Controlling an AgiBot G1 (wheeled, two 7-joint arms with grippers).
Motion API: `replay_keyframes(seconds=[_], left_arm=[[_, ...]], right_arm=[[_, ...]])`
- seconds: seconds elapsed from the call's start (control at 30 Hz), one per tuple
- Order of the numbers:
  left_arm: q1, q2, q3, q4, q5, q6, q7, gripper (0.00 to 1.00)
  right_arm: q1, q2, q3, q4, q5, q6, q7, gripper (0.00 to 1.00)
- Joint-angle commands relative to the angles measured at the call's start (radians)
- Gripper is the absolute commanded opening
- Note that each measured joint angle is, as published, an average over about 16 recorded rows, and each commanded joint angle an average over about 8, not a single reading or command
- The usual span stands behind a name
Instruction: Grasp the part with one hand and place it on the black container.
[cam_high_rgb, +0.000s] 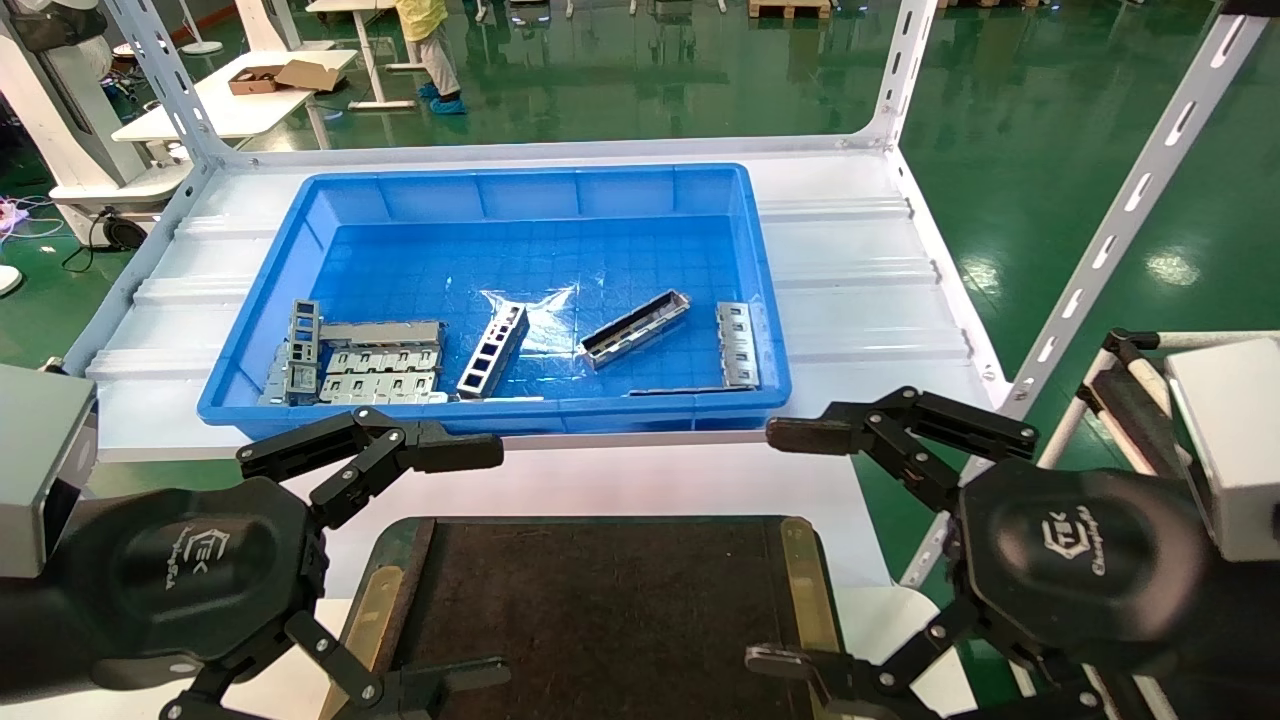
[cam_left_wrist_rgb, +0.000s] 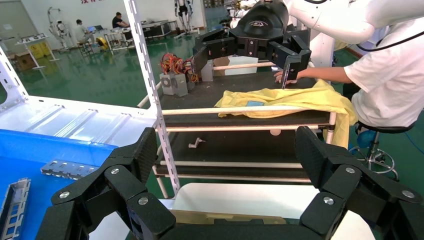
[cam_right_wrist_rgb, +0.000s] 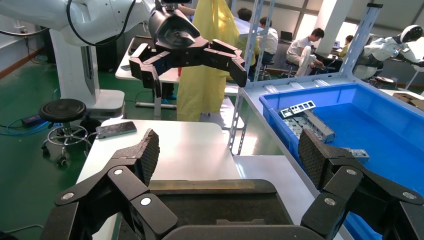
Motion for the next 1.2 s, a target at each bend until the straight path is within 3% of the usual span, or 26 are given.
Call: replay_keyframes(seconds=[0.03,0.7,0.97,1.2], left_arm=[[0.0,0.0,0.0,0.0,0.0,0.0,0.0,1.0],[-0.004,0.006,0.006,-0.004,0.023,-0.015,0.007,1.0],[-0.038,0.03,0.021,0.001,0.102,-0.082,0.02,1.0],[-0.147,0.111,0.063,0.077,0.226,-0.161,0.033,1.0]], right_arm=[[0.0,0.0,0.0,0.0,0.0,0.0,0.0,1.0],[0.0,0.0,-0.001,-0.001,0.0,0.0,0.0,1.0],[0.001,0.0,-0.001,-0.001,0.001,0.0,-0.001,1.0],[0.001,0.0,-0.002,-0.001,0.001,0.0,-0.001,1.0]])
